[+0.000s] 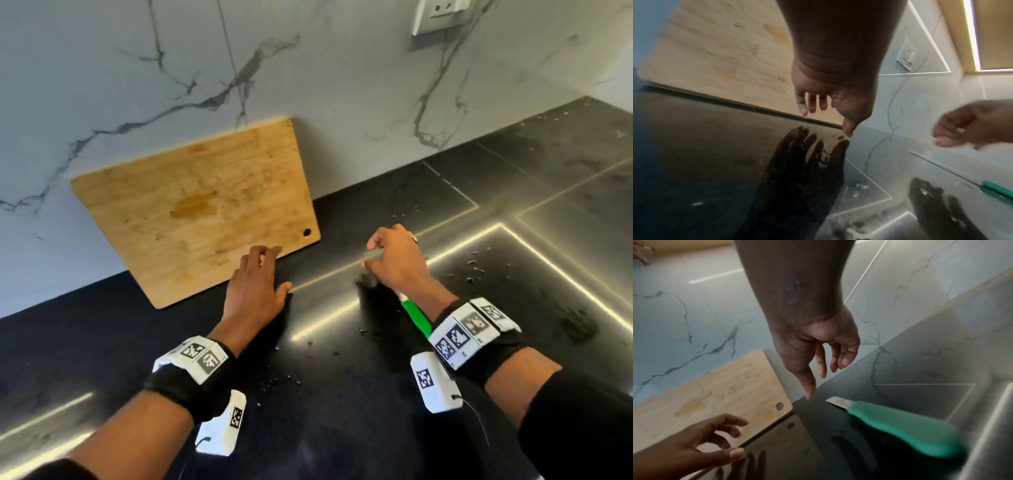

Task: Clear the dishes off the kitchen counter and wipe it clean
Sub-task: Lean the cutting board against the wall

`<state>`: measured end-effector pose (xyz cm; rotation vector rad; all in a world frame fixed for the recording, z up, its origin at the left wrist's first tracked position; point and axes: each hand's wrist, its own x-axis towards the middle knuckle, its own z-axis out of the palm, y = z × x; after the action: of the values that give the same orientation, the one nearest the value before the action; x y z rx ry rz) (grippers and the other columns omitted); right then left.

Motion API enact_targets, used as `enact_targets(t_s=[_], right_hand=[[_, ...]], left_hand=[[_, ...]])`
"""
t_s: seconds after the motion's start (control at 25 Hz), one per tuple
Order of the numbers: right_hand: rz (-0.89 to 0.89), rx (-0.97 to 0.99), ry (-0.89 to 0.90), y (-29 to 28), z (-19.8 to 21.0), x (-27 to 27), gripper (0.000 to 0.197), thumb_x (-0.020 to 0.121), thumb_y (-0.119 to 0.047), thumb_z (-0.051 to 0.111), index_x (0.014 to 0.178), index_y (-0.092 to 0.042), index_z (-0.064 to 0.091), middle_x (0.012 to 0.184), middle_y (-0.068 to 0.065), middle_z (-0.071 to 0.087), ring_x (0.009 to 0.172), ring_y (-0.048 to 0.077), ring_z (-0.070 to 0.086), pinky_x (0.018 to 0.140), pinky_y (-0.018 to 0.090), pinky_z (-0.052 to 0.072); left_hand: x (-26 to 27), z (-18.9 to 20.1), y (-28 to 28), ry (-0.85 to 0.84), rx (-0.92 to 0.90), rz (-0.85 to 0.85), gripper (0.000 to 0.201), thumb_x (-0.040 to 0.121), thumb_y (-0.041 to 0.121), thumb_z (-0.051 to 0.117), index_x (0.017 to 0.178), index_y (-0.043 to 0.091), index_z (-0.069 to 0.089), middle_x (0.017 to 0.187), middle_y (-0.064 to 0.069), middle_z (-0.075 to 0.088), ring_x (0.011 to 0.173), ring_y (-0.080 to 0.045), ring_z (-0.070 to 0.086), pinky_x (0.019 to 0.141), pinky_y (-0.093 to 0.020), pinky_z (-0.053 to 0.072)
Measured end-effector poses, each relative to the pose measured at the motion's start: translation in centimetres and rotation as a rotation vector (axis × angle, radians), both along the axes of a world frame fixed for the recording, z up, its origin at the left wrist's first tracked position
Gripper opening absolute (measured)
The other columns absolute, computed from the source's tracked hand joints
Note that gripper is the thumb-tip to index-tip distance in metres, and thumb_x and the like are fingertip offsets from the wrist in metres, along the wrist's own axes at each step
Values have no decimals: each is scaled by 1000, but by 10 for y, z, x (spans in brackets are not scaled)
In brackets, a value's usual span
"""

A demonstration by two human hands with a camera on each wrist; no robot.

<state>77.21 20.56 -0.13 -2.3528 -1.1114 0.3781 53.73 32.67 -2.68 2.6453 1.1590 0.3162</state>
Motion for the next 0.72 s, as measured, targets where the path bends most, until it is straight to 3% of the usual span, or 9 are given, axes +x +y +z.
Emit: enact_targets(t_s=[0.2,0.32,0.48,0.72], right_hand=[[-97,-307,12,-88,-1,13,56,61,-50,86,98,-21,55,99,-1,46,92,20,50,83,35,45],[-102,-338,153,-97,-17,17,43,68,-41,85,91,-19,56,95,1,59,90,20,59,78,32,46],[-96,-296,119,-64,-18,23,25,81,-29,76,93,-18,58,97,4,63,95,25,62,82,35,49],[22,-294,-132,52,-9,41,24,86,-24,65,108,-16,65,114,11,63,110,35,58,92,40,48]], left_hand=[[13,-12,15,49,-128,57,66,84,47,69,136,17,42,128,-11,42,119,-36,46,92,-50,46],[13,-12,18,53,-123,67,50,90,33,64,133,17,45,128,-12,43,118,-36,47,91,-51,46],[8,-11,20,51,-80,30,40,94,20,56,132,17,46,127,-11,45,113,-35,51,86,-48,46],[-18,-14,21,96,-90,71,41,96,23,52,136,23,45,130,-5,49,116,-30,48,90,-47,44]])
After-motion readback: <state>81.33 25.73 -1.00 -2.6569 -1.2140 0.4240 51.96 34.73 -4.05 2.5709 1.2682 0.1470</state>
